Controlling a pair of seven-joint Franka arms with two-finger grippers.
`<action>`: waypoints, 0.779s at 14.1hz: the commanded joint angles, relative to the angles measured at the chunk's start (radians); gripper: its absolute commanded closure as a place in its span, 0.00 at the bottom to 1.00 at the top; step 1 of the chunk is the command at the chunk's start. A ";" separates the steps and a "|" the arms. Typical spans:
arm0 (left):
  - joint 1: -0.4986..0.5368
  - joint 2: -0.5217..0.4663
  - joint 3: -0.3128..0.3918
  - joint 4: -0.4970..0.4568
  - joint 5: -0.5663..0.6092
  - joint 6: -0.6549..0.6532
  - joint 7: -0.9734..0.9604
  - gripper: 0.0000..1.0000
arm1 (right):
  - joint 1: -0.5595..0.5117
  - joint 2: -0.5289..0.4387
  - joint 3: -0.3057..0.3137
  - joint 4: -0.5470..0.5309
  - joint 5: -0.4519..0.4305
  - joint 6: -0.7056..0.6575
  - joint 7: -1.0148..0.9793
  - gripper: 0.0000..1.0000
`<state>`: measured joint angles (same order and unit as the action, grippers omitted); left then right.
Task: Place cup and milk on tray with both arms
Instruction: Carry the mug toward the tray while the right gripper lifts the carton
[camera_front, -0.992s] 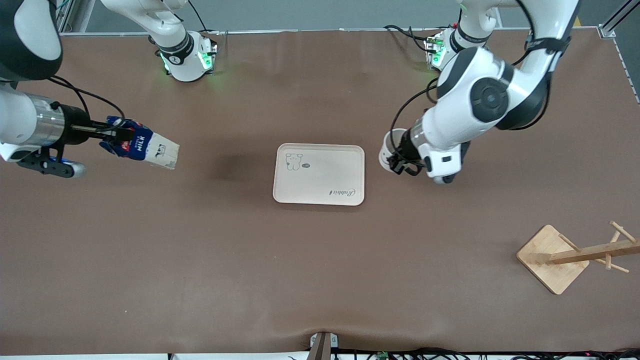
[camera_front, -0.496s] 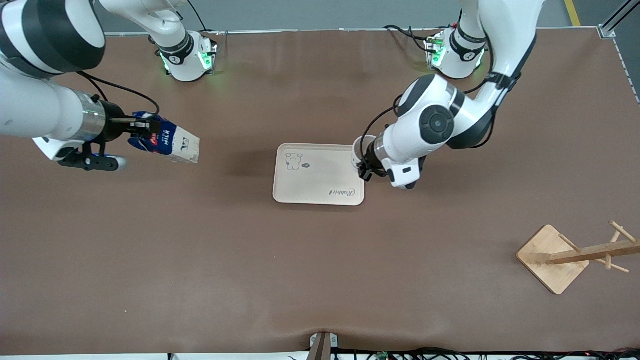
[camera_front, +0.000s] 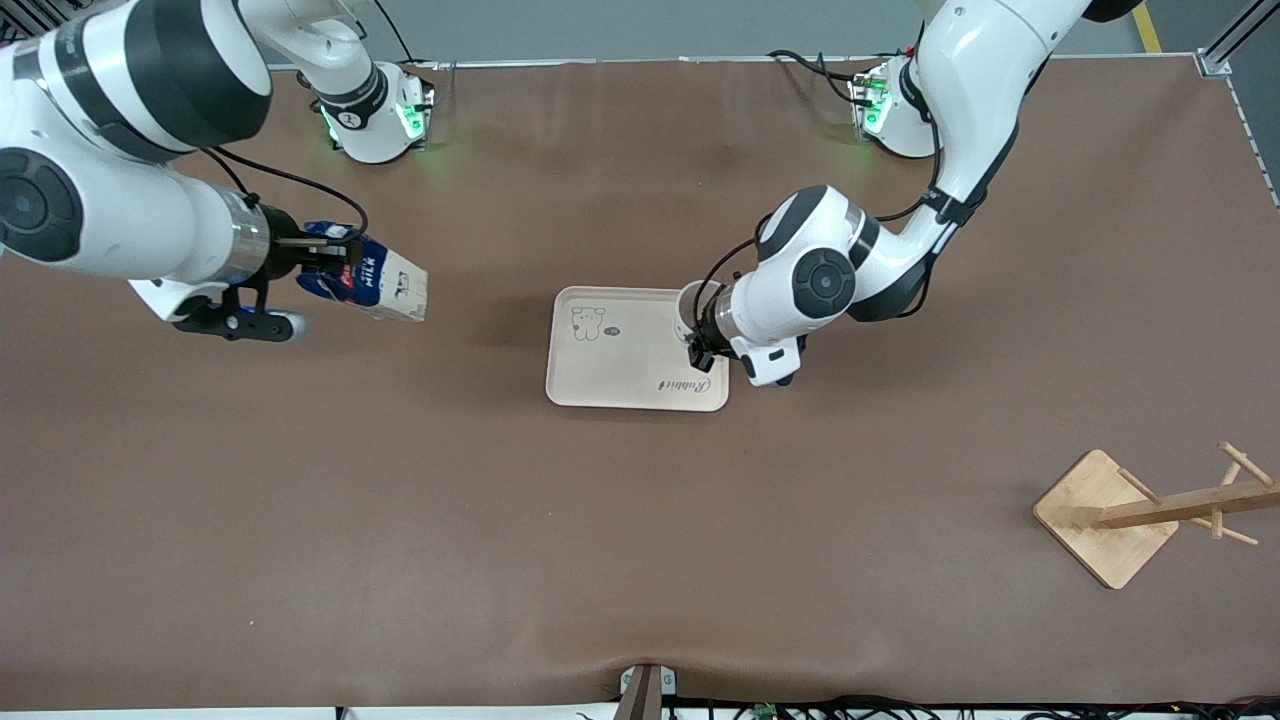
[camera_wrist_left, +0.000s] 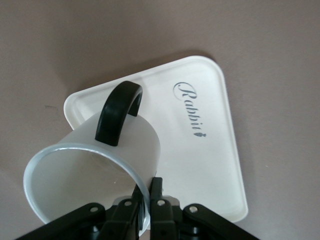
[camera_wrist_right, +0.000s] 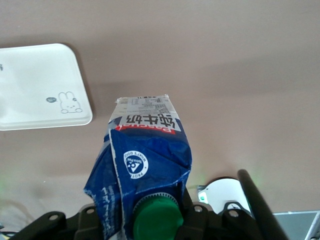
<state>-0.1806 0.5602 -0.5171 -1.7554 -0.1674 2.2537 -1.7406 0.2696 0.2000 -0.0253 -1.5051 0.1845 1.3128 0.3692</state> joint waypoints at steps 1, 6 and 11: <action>-0.025 0.023 0.008 0.004 0.025 0.010 -0.037 1.00 | 0.055 0.024 -0.007 0.013 0.024 0.029 0.083 1.00; -0.051 0.089 0.009 0.007 0.107 0.052 -0.117 1.00 | 0.207 0.073 -0.005 -0.007 0.032 0.180 0.243 1.00; -0.063 0.124 0.011 0.014 0.175 0.069 -0.160 1.00 | 0.244 0.113 -0.007 -0.010 0.053 0.273 0.274 1.00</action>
<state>-0.2261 0.6625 -0.5142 -1.7548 -0.0217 2.3136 -1.8782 0.5222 0.3078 -0.0222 -1.5151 0.2126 1.5550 0.6362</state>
